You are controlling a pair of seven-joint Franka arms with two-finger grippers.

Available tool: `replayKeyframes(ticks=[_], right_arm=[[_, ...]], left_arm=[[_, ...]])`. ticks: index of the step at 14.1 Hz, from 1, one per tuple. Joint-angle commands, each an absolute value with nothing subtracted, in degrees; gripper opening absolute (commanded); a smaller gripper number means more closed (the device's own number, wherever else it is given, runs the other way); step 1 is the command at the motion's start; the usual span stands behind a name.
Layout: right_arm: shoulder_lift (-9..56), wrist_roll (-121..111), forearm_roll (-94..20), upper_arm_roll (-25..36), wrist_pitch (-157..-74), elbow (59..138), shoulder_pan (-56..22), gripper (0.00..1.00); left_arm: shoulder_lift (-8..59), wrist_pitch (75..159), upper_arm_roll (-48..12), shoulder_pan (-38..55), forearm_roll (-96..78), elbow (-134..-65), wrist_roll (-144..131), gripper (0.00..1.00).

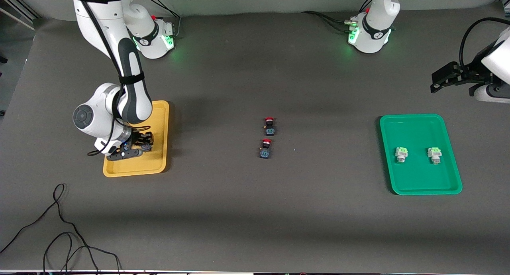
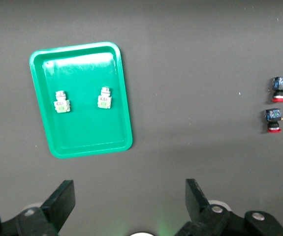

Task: Place green and yellow buttons in trays

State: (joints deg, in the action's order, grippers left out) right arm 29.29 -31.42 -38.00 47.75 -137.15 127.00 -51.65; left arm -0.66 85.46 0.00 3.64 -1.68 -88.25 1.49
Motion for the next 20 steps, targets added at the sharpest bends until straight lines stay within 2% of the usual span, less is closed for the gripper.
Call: replayKeyframes(ticks=[1, 3, 4, 6, 8, 13, 15, 17, 20], right_arm=[[25.5, -31.6, -39.5, 49.4, -134.3, 126.4, -52.3, 1.00], [23.1, -29.2, -36.2, 53.2, -129.6, 124.7, -54.4, 1.00], [22.7, -28.0, -33.2, 57.3, -126.4, 122.3, -56.6, 1.00], [22.6, -24.5, -30.8, 63.4, -115.1, 114.6, -59.5, 1.00], [22.8, -21.8, -28.4, 66.4, -103.8, 105.3, -59.4, 1.00], [22.5, -19.9, -26.5, 72.8, -84.9, 89.0, -59.5, 1.00], [22.5, -15.5, -26.2, 74.1, -80.0, 82.0, -59.5, 1.00], [22.8, -11.1, -23.7, 73.5, -78.6, 77.8, -59.9, 1.00], [23.2, -10.8, -21.7, 73.6, -78.6, 77.8, -62.0, 1.00]], left_arm=[[-0.9, 87.3, 0.4, 4.4, -1.8, -89.5, 0.2, 1.00], [-0.8, 87.2, 0.4, 4.5, -1.6, -89.5, 0.2, 1.00], [-0.8, 87.2, 0.7, 5.2, -1.5, -89.5, 0.2, 1.00], [-0.8, 87.0, 0.8, 5.9, -1.0, -89.5, -0.2, 1.00], [-0.8, 87.0, 1.0, 6.9, 0.3, -89.5, -1.1, 1.00], [-1.2, 86.7, 1.2, 6.2, 0.4, -90.3, -0.9, 1.00], [-1.3, 86.7, 1.2, 6.2, 2.1, -90.5, -0.9, 1.00], [-1.3, 86.8, 1.1, 6.2, 3.3, -90.7, -0.8, 1.00], [-1.1, 86.7, 1.1, 6.2, 2.9, -90.8, -0.7, 1.00]])
